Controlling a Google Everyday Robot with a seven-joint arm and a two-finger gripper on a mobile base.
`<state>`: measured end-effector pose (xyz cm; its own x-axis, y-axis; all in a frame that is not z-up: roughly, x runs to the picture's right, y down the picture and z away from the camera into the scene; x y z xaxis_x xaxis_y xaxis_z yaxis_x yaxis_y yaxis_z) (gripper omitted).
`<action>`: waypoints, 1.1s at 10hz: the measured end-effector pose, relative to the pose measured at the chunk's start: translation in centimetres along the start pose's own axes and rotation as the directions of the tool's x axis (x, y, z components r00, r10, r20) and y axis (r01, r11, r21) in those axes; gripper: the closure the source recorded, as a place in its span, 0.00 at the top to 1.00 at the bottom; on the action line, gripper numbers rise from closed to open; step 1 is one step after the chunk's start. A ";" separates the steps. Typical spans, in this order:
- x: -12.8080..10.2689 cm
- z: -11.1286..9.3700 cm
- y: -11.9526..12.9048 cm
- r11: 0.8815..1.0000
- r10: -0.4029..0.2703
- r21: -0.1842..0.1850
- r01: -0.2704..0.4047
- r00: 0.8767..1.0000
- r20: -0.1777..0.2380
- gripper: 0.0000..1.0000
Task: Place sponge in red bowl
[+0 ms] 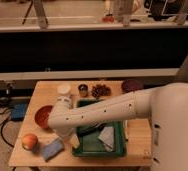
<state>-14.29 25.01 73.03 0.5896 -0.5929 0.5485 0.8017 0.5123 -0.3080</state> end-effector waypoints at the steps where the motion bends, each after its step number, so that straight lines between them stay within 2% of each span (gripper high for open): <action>1: 0.1 -1.1 0.1 1.000 0.017 0.000 -0.017 1.000 -0.021 0.80; 3: 0.6 -2.1 0.4 0.999 0.046 -0.001 -0.046 0.998 -0.051 0.80; 5: 1.0 -2.4 0.8 0.996 0.087 -0.003 -0.087 0.995 -0.046 0.80; 6: 1.0 -2.3 1.1 0.990 0.137 -0.012 -0.137 0.990 -0.023 0.80; 7: 0.9 -2.3 1.4 0.980 0.199 -0.012 -0.199 0.980 0.013 0.80; 8: 0.7 -2.5 1.6 0.973 0.232 -0.002 -0.232 0.972 0.046 0.80; 11: -1.7 -2.6 1.0 0.972 0.222 0.052 -0.231 0.965 0.138 0.80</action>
<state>-14.28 24.94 69.78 0.7335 -0.3727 0.5684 0.6376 0.6669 -0.3855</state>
